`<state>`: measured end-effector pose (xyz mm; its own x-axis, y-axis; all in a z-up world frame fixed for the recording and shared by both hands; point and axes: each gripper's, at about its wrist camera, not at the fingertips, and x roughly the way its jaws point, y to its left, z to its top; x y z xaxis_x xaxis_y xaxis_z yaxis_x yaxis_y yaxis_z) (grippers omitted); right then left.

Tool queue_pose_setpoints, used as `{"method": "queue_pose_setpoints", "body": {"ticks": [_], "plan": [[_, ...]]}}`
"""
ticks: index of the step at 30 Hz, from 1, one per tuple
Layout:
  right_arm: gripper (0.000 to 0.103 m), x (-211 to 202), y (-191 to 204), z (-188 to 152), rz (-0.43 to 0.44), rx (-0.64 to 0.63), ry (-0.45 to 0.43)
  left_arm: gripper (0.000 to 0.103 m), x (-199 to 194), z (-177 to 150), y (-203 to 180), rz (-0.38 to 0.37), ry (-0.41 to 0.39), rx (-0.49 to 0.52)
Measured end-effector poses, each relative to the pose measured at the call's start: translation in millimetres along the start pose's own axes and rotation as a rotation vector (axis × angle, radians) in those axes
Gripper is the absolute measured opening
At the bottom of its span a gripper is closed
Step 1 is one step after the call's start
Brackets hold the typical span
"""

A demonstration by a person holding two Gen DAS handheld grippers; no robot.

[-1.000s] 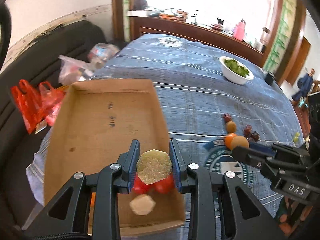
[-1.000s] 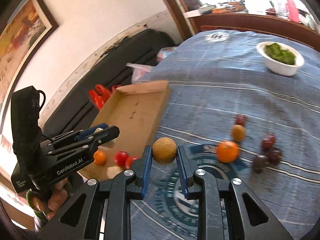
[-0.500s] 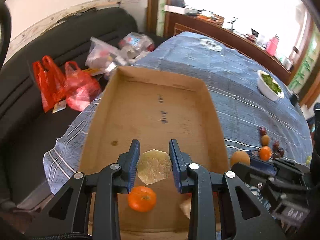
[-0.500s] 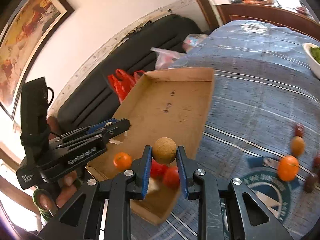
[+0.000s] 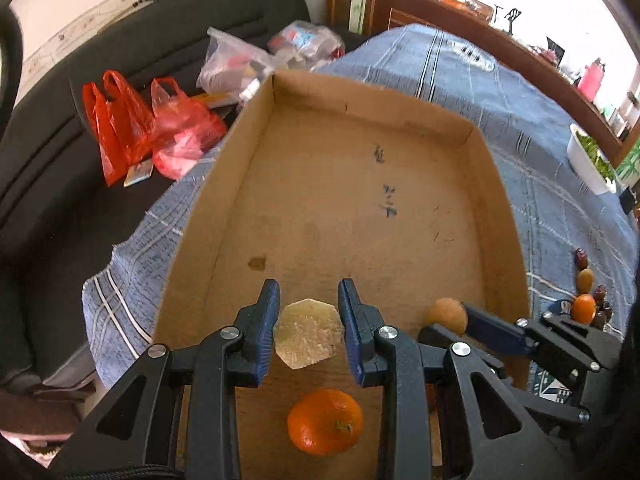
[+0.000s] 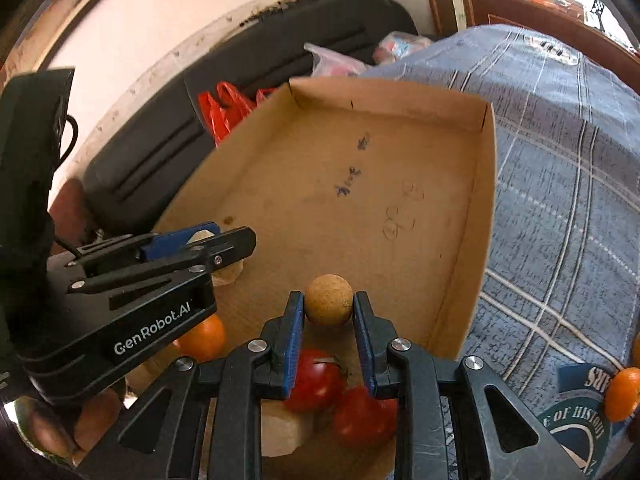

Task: Organize fruits
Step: 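Open the left tool to drop the cube in the tray while the right releases the tan fruit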

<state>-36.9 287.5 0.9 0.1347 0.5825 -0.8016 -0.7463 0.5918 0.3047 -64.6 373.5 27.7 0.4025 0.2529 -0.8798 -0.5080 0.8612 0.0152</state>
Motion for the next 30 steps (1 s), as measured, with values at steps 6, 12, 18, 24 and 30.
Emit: {"method": "queue_pose_setpoints", "body": {"ticks": [6, 12, 18, 24, 30], "plan": [[0.035, -0.8, 4.8, 1.8, -0.023, -0.034, -0.006, 0.030, -0.2, -0.5, 5.5, -0.041, 0.027, -0.048], [0.044, -19.2, -1.7, -0.2, -0.008, -0.014, -0.041, 0.037, -13.6, -2.3, 5.4, -0.056, 0.003, -0.072], [0.052, -41.3, -6.1, -10.0, 0.007, -0.001, -0.070, 0.045, -39.8, -5.3, -6.9, -0.087, -0.044, -0.072], [0.053, -67.5, -18.7, -26.1, 0.036, 0.035, -0.091, 0.045, -57.1, -9.5, -23.8, -0.094, -0.069, -0.052], [0.053, -86.6, -32.6, -36.8, 0.053, 0.073, -0.115, 0.045, -66.6, -15.9, -36.2, -0.114, -0.076, -0.047]]}}
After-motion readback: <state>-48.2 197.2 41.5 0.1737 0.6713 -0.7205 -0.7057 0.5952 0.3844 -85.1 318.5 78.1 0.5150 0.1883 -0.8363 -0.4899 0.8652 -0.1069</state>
